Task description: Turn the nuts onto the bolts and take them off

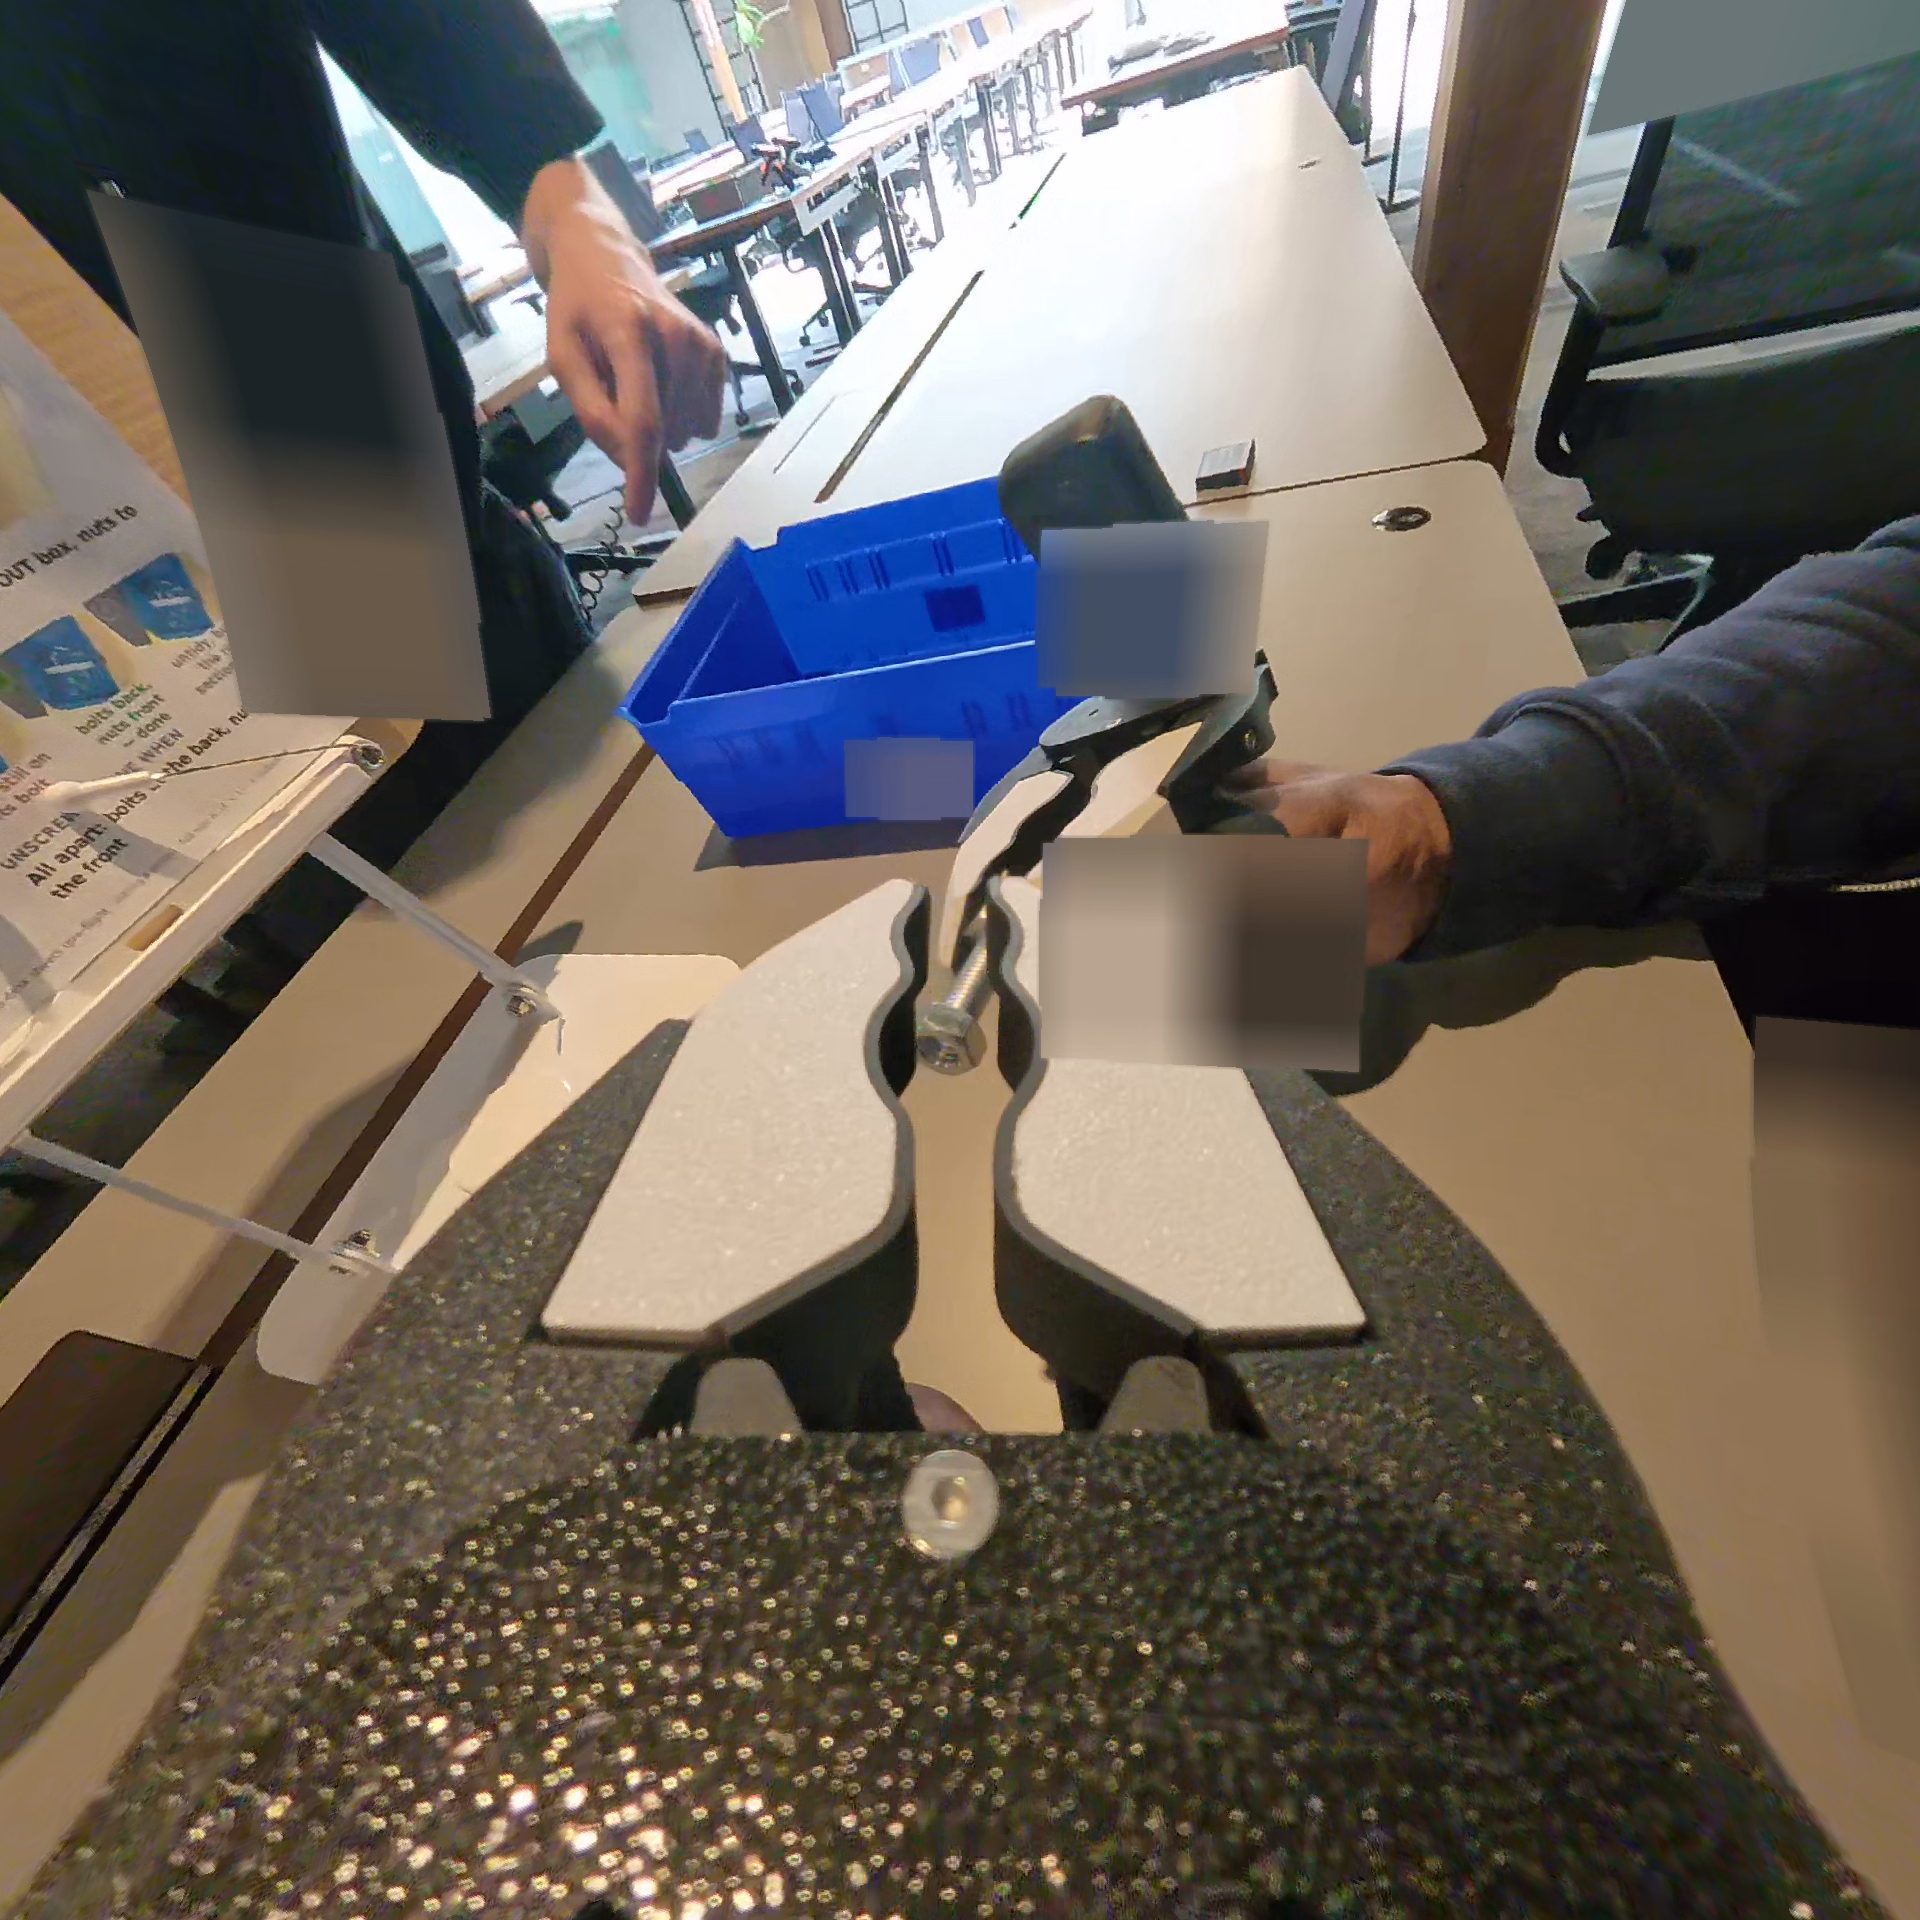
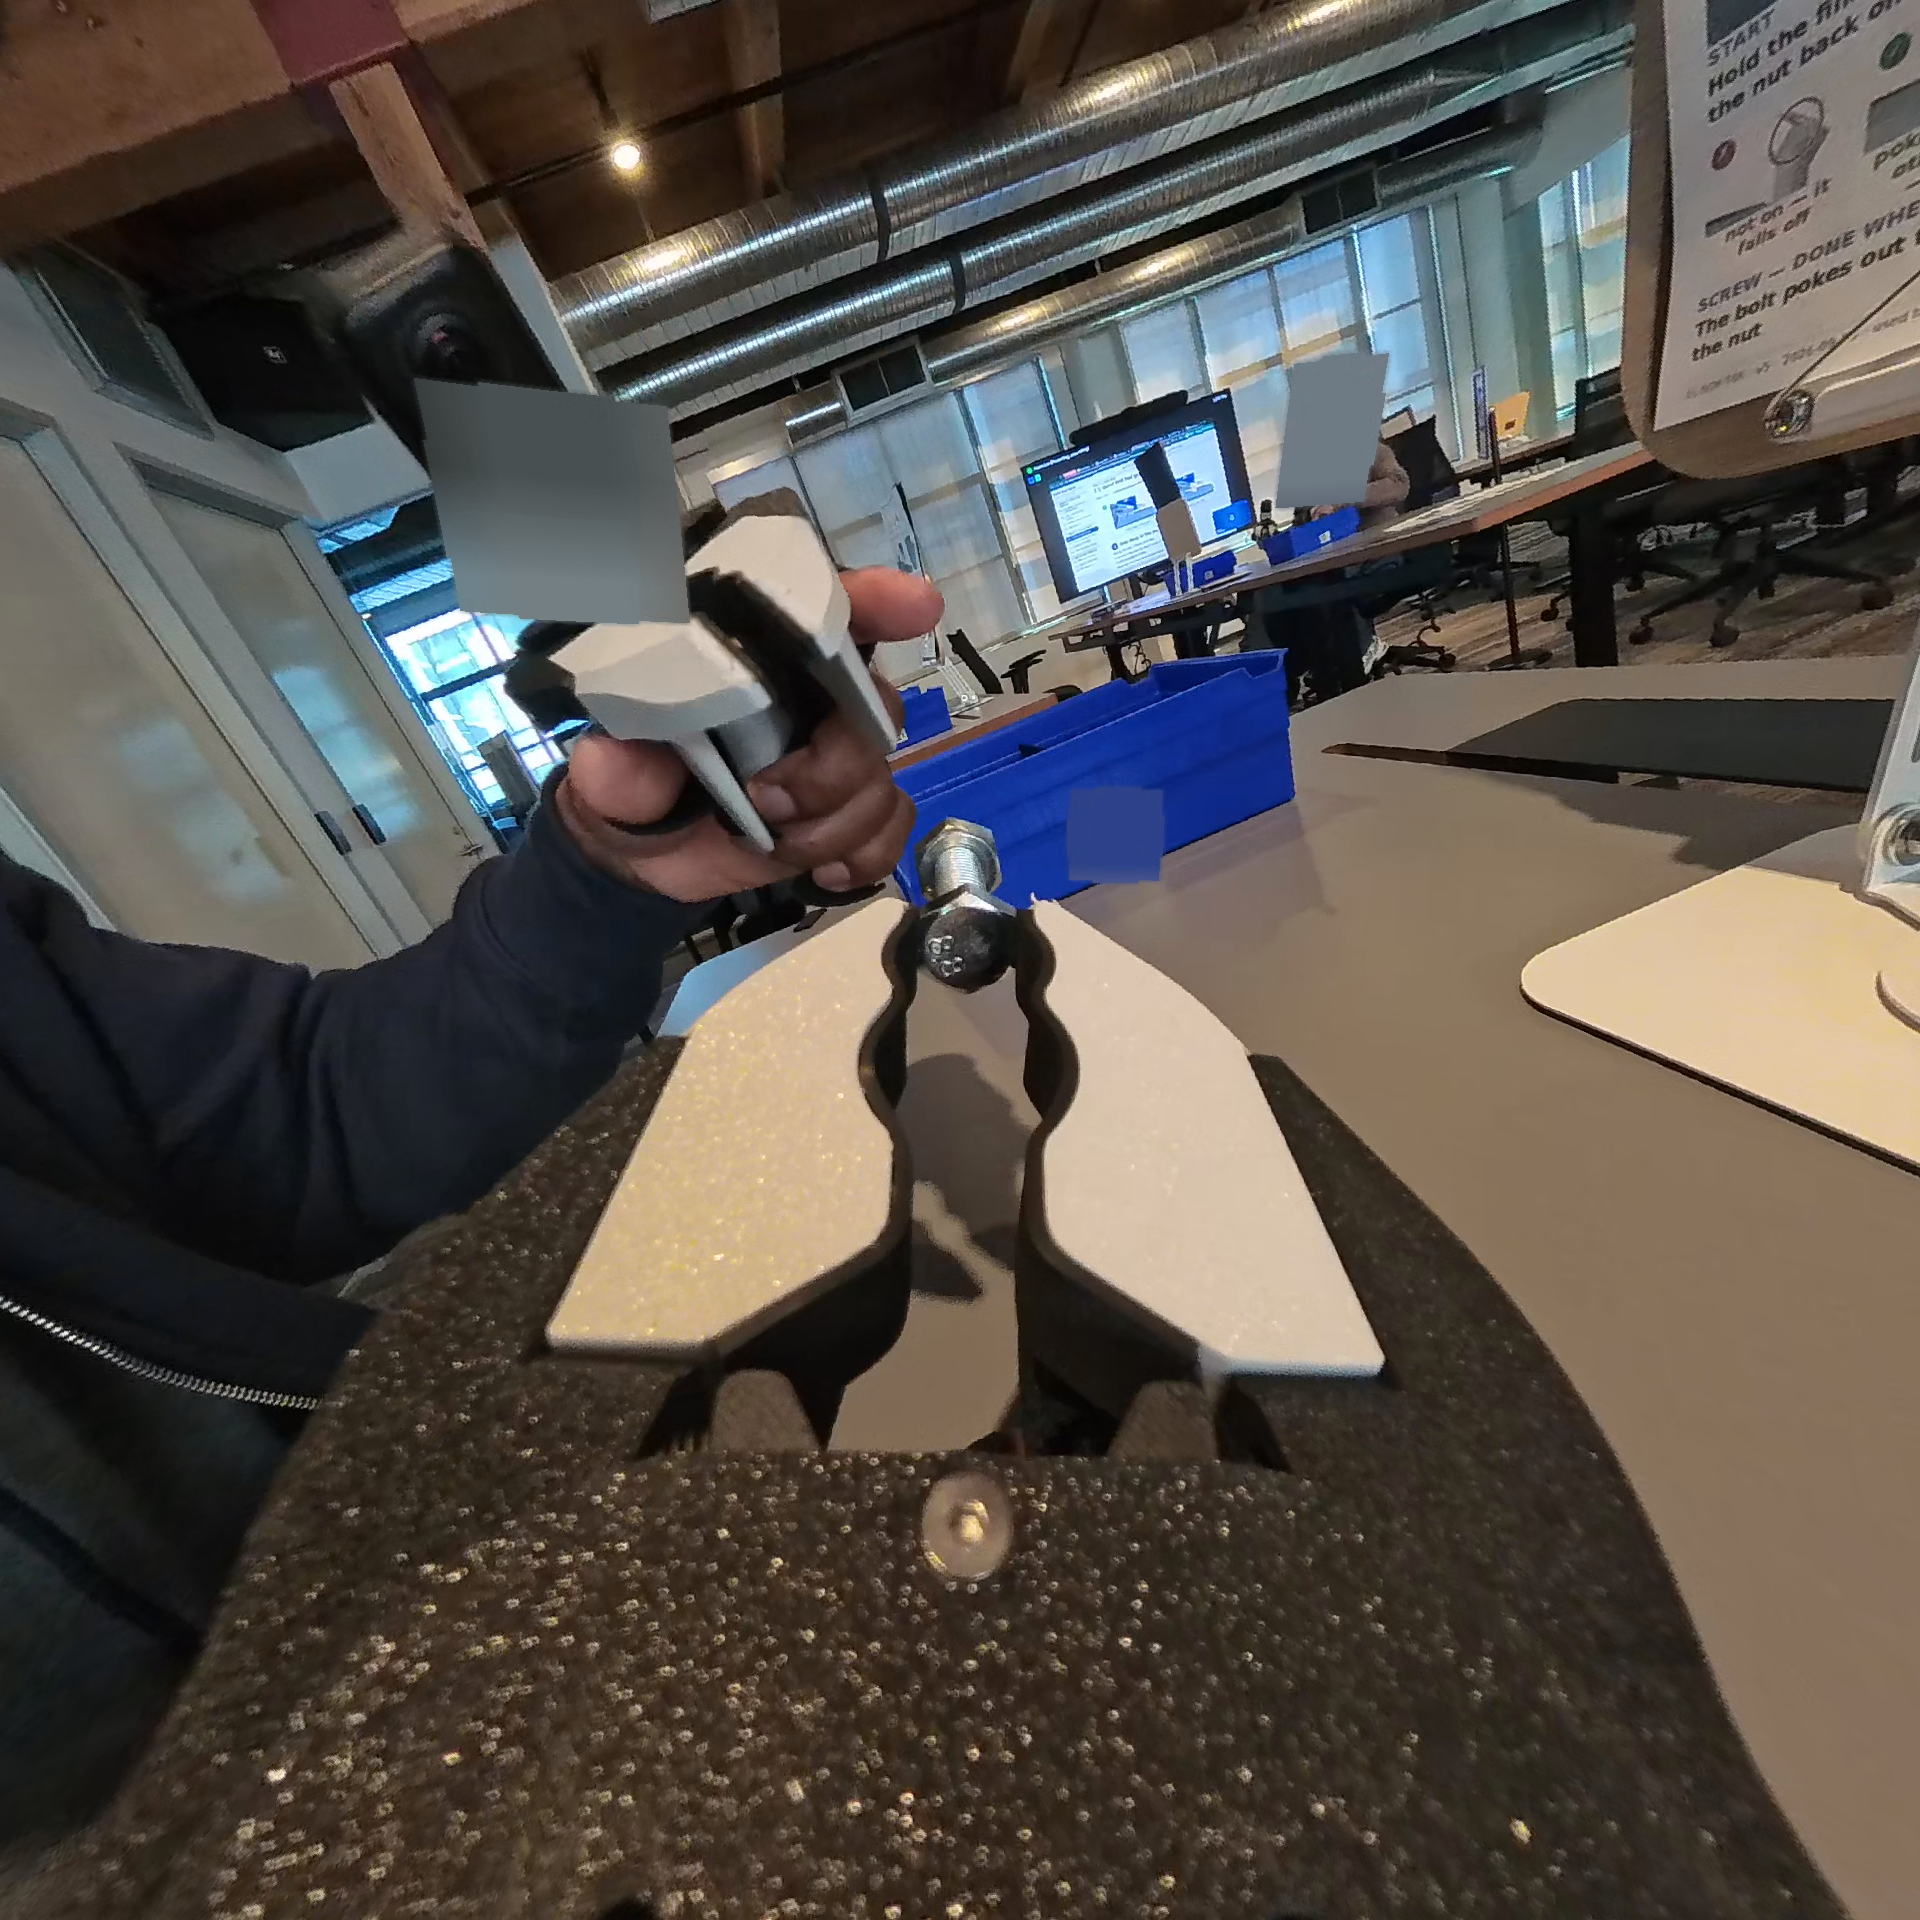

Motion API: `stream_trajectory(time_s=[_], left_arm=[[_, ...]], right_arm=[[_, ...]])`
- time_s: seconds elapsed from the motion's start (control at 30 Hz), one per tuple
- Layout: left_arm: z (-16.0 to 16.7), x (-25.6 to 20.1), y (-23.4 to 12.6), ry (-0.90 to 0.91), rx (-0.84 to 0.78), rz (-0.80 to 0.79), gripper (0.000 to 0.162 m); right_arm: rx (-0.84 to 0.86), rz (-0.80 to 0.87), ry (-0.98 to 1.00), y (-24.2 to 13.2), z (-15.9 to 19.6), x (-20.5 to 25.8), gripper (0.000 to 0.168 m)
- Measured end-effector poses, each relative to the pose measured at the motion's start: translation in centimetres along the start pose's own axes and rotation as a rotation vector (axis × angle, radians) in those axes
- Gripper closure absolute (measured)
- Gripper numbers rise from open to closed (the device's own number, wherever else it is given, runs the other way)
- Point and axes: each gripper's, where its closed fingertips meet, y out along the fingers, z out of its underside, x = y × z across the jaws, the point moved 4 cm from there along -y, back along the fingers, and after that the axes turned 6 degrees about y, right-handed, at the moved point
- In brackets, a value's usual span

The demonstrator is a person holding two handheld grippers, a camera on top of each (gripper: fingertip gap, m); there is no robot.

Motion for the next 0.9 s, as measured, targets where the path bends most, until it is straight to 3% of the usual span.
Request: stream_trajectory(time_s=[0.9], left_arm=[[2.2,0.6,-1.4,-0.056,-0.067,-0.083,0.153]], right_arm=[[0.022,0.019,0.004,0.3,0.7,-0.5,0.152]])
